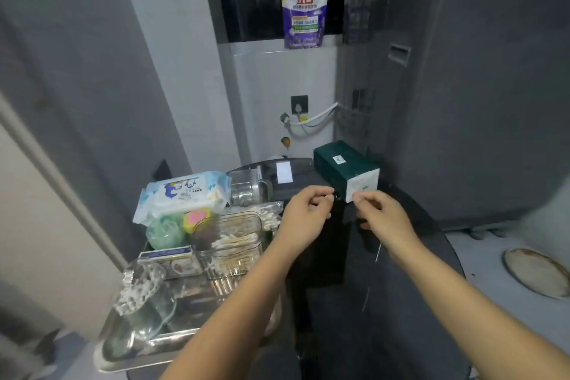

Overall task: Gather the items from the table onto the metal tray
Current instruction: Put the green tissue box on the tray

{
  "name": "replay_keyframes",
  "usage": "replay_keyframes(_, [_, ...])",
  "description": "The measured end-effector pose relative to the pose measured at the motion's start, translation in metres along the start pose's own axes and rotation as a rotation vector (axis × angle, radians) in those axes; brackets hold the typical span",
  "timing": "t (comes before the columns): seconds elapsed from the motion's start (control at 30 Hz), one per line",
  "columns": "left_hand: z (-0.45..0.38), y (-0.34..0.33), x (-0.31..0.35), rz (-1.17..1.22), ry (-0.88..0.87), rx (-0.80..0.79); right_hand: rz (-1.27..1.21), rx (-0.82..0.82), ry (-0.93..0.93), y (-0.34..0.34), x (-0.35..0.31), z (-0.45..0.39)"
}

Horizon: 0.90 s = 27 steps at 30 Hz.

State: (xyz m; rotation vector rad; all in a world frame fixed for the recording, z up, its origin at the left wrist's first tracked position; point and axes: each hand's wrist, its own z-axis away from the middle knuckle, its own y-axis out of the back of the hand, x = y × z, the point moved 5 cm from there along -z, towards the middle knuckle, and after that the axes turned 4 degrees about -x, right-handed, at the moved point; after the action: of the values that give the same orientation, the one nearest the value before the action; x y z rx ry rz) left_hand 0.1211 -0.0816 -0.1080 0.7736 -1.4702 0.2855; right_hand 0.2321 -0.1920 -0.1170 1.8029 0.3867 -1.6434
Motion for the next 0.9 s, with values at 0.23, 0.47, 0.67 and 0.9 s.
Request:
replay_keyframes(0.23, [-0.072, -0.036, -0.021, 0.041, 0.175, 0.169, 0.066, 0.196, -0.019, 0.028, 0.020, -0.070])
replay_keyframes(0.47, [-0.112, -0.067, -0.042, 0.118, 0.308, 0.135, 0.088, 0.238, -0.112, 0.020, 0.035, -0.117])
replay_keyframes(0.67, [-0.111, -0.073, -0.045, 0.181, 0.293, 0.127, -0.093, 0.156, -0.153, 0.008, 0.042, -0.122])
replay_keyframes(0.9, [-0.068, -0.058, -0.040, 0.256, 0.343, 0.183, -0.323, 0.076, -0.268, 0.005, 0.042, -0.083])
